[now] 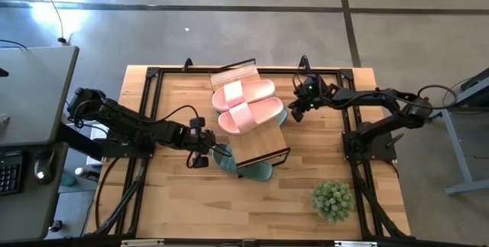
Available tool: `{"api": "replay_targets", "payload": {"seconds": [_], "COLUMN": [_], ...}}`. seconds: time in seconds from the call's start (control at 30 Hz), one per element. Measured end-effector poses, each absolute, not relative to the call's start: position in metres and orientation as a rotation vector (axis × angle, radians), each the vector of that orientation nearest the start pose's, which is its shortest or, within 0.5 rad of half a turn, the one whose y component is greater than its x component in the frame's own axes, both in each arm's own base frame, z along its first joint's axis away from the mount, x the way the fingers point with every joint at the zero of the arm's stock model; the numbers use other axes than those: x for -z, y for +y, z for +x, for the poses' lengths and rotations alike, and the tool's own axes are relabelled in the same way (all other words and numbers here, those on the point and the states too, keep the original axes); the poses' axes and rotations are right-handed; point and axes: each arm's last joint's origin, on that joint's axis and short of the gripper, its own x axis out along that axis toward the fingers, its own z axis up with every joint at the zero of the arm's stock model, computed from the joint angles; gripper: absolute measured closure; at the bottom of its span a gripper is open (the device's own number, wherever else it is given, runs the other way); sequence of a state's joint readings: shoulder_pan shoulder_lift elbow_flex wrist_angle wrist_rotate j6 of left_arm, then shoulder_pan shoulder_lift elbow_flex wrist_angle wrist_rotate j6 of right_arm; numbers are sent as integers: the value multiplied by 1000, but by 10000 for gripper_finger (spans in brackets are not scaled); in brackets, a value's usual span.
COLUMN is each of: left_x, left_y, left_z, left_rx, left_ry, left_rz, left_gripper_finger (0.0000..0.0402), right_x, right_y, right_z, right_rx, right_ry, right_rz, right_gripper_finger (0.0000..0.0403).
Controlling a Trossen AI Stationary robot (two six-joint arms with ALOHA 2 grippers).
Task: Pick and place slides into the shelf
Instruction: Put the green slide under the shelf
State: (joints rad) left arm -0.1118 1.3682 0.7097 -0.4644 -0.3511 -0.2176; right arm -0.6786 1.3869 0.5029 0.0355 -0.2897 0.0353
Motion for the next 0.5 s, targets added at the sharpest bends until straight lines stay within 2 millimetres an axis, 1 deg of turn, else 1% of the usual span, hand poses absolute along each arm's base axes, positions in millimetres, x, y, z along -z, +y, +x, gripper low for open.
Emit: {"api": "replay_targets", "payload": {"seconds": [0.1, 0.23, 0.5], "left_x": [-174, -174, -174], "left_y": [-17, -17, -17], "left_z": [238, 238, 238], "left_rx": [-330, -334, -342], "left_ry": [1062, 1060, 1058], "left_rz": [63, 57, 42], "left_gripper_finger": [401, 401, 401], "right_x": [-133, -121, -122], "right_y": [-141, -138, -130], "right_z": [192, 198, 206], "right_rx": [367, 336, 303], "right_ry": [769, 807, 800], "right_rz": [454, 481, 462], "right_gripper_finger": [389, 391, 392]}}
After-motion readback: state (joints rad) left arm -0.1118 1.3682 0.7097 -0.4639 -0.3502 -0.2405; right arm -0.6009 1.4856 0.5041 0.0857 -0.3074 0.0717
